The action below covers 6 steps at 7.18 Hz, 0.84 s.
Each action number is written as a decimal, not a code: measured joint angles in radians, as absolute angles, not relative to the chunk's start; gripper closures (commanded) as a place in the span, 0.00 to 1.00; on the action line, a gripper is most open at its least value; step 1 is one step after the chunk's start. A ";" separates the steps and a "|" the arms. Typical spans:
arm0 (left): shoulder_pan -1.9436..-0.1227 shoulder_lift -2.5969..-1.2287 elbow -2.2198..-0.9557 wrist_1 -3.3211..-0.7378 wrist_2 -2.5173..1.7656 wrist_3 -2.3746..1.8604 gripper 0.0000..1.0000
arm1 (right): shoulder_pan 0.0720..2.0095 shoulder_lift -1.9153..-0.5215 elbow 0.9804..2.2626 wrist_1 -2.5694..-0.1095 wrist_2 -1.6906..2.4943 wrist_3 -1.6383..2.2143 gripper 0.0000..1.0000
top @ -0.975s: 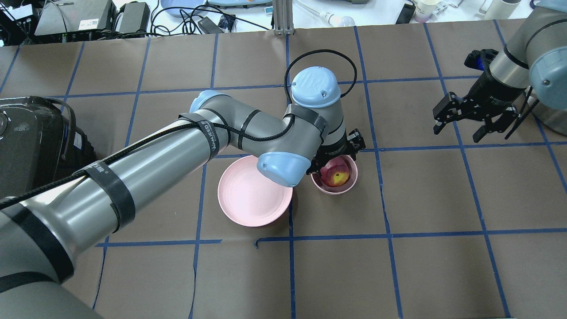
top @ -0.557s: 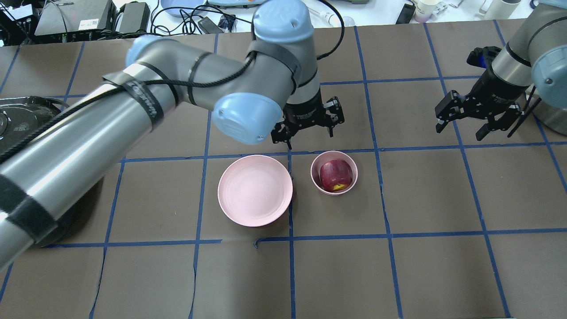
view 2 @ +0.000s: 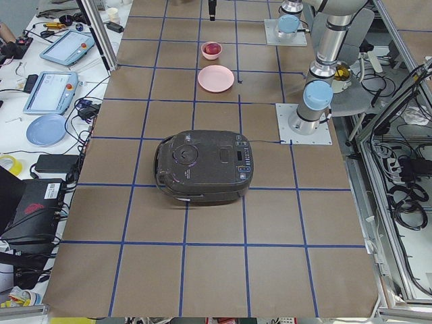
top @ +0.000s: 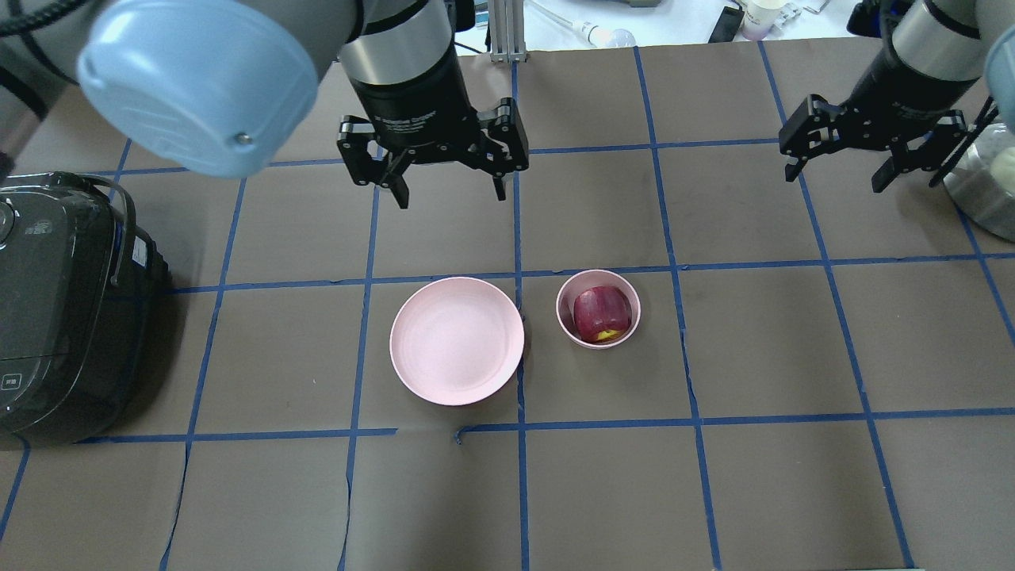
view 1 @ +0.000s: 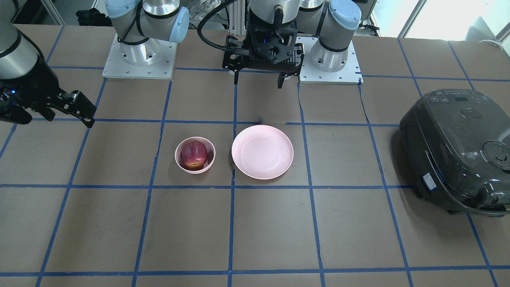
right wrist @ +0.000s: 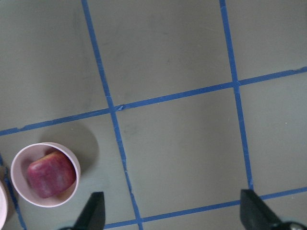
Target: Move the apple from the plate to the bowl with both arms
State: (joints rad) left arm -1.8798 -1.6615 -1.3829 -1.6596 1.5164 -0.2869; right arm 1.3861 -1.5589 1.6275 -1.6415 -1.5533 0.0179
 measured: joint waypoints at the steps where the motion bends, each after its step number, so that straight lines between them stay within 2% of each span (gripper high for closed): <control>1: -1.822 -1.633 -1.391 -1.676 1.540 -0.221 0.00 | 1.446 -1.577 1.608 -1.633 -1.556 0.080 0.00; 3: -1.666 -1.606 -1.397 -1.679 1.547 -0.089 0.00 | 1.502 -1.598 1.588 -1.612 -1.551 0.122 0.00; 6: -1.606 -1.592 -1.411 -1.672 1.546 -0.040 0.00 | 1.543 -1.601 1.586 -1.603 -1.556 0.179 0.00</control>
State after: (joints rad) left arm -1.6061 -1.5918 -1.4114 -1.6722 1.5458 -0.0398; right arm 1.5430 -1.6009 1.5856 -1.6030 -1.5556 0.1788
